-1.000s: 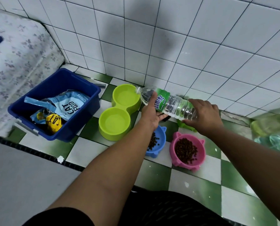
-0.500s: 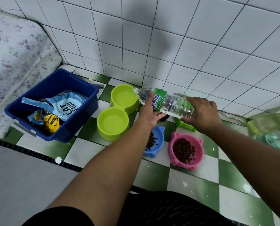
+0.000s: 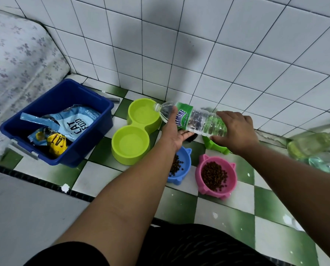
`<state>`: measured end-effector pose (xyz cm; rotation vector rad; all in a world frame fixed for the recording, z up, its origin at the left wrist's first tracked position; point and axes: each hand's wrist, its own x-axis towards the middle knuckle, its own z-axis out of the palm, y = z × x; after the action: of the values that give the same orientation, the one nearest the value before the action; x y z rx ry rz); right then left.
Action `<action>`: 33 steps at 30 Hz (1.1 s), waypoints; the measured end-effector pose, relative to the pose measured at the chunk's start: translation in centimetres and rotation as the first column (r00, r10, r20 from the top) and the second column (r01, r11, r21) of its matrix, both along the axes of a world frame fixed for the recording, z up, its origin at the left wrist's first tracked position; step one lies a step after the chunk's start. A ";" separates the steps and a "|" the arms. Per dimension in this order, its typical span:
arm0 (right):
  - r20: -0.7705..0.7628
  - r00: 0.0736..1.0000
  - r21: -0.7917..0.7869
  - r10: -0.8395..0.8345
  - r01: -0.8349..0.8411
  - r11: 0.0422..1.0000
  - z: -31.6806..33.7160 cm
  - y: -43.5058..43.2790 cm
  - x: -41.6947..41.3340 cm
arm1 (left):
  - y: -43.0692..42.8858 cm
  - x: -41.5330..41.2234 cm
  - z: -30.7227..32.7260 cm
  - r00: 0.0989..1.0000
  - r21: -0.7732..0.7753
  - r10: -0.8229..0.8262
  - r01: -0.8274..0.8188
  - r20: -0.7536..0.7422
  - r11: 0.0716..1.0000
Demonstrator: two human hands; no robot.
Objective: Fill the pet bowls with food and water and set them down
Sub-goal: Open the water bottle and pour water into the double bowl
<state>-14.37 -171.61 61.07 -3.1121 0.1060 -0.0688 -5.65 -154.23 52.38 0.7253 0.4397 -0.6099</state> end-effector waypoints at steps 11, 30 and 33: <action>0.007 1.000 -0.009 0.012 -0.011 1.000 0.1 0.5 0.2 | 0.5 -0.1 0.1 1.000 -0.002 0.018 -0.018 0.000 1.000; 0.010 0.995 0.129 -0.099 0.096 0.987 -0.8 1.6 -1.4 | 1.1 -0.6 1.3 0.998 0.146 -0.031 0.023 0.051 0.989; 0.018 0.991 0.174 -0.134 0.129 0.976 -1.0 2.2 -1.8 | 1.6 -0.5 2.6 0.997 0.200 -0.037 0.023 0.067 0.980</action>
<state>-16.20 -169.37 60.02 -2.9263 0.3005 -0.1028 -6.19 -152.66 54.98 0.9432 0.4287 -0.5714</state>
